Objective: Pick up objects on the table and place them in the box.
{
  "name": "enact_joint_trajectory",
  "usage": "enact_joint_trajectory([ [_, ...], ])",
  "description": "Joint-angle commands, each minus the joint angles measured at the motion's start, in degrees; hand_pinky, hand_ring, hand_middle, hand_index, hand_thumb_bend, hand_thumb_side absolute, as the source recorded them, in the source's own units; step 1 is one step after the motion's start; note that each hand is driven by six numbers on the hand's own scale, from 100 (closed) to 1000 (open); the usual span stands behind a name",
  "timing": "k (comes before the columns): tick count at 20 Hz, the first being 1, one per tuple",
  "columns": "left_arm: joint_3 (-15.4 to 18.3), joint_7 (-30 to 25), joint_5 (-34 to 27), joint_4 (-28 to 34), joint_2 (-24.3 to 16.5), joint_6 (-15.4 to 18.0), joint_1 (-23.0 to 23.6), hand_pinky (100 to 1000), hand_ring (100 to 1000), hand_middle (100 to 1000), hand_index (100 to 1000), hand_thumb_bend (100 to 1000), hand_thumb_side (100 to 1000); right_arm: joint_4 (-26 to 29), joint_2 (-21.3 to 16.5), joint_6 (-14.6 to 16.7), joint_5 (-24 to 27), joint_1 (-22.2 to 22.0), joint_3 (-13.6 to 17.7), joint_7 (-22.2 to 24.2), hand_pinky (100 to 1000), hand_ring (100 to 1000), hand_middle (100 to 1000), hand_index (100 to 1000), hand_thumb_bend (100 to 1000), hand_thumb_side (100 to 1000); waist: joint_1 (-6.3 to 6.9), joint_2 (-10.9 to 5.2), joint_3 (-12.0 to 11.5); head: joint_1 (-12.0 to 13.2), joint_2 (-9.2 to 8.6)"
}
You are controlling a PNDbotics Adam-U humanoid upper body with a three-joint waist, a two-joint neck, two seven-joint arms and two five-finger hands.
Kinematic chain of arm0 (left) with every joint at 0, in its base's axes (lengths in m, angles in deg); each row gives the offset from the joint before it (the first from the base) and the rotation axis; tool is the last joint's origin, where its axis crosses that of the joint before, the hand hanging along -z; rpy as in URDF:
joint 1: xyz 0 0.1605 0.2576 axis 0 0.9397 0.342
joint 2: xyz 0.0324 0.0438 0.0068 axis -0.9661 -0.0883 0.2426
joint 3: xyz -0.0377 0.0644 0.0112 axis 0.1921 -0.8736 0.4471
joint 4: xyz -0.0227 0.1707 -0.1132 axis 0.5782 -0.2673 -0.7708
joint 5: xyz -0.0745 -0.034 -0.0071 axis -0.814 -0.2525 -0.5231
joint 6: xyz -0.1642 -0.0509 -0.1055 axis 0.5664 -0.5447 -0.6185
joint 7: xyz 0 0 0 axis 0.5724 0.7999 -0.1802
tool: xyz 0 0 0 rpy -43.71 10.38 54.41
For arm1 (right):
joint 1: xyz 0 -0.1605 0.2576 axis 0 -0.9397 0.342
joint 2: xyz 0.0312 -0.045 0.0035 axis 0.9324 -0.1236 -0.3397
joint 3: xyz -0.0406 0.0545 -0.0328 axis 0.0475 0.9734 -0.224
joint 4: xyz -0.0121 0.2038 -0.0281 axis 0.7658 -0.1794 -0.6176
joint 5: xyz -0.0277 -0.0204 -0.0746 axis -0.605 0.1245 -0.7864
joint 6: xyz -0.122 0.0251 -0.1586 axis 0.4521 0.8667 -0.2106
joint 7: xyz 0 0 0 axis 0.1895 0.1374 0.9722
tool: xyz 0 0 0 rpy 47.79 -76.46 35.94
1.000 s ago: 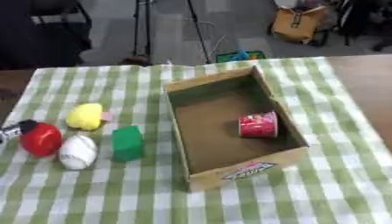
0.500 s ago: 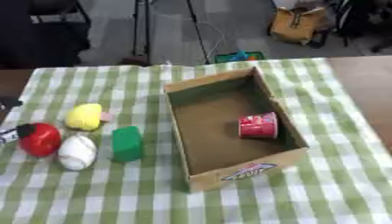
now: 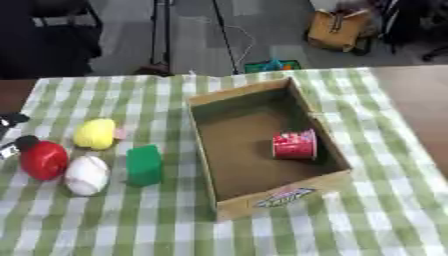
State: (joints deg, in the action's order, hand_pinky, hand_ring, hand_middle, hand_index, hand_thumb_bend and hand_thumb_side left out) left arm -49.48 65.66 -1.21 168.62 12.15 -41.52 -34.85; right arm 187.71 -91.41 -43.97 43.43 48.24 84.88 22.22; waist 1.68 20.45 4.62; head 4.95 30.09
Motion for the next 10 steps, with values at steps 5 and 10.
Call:
enact_joint_trajectory([
  [5, -0.43, -2.26, 0.66, -0.34, -1.13, -0.48, -1.00, 1000, 1000, 1000, 1000, 767, 1000, 1.30, -0.92, 0.03, 0.64, 0.53, 0.15, 0.21, 494, 571, 538, 686, 100, 762, 0.13, -0.82, 0.09, 0.29, -0.82],
  [10, -1.27, -3.56, 3.86, -0.82, -0.85, -0.76, -1.17, 1000, 1000, 1000, 1000, 754, 1000, 1.30, -0.89, 0.01, 0.74, 0.52, 0.17, 0.28, 493, 571, 537, 686, 100, 761, 0.15, -0.70, 0.19, 0.38, -0.89],
])
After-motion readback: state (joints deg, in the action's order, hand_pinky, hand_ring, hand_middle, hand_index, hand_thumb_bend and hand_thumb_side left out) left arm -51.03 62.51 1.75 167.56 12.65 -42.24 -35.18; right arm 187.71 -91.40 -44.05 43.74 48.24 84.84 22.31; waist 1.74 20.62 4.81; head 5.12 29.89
